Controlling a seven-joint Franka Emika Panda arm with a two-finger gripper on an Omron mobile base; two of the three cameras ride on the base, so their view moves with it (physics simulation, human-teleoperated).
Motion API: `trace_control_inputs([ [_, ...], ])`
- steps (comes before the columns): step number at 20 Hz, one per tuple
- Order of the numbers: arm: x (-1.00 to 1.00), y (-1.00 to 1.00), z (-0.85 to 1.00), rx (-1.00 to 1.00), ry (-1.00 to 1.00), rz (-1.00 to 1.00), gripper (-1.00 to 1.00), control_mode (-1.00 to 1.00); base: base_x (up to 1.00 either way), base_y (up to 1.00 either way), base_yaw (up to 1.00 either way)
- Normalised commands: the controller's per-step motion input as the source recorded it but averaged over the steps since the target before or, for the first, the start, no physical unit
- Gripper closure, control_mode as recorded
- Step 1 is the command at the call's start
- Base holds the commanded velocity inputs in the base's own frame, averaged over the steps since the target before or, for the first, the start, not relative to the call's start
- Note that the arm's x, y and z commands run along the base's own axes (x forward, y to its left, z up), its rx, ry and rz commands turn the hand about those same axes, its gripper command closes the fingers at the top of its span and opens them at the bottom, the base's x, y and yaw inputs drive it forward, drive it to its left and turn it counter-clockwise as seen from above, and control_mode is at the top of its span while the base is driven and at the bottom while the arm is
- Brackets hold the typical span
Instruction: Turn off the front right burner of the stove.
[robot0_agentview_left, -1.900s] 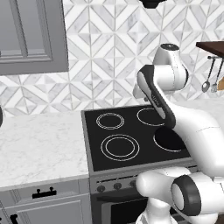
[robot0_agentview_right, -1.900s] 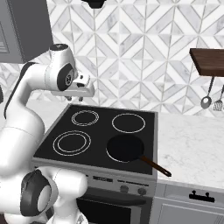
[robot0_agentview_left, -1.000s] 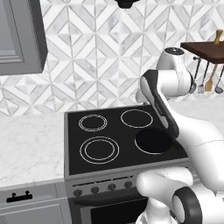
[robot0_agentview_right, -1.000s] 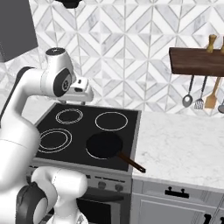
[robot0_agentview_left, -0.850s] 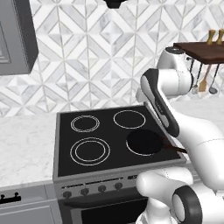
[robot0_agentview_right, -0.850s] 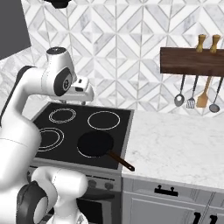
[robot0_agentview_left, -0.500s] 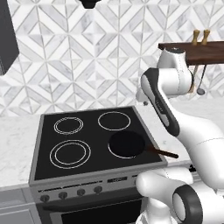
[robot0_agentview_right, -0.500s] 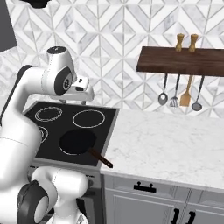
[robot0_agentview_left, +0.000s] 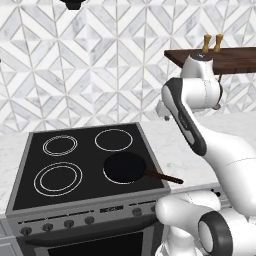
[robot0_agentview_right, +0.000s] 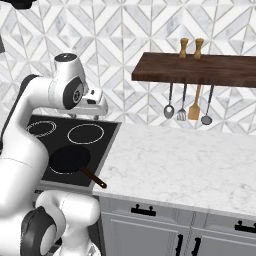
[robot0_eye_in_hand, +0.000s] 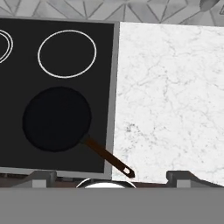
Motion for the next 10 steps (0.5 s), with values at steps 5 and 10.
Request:
trace_control_inputs([
  [5,-0.07,0.05,0.0,0.0,0.0,0.02,-1.0,-1.0,0.0,0.0,0.0],
  [10,-0.42,0.43,-0.06,-0.09,0.0,0.15,-1.0,-1.0,0.0,0.0,0.0],
])
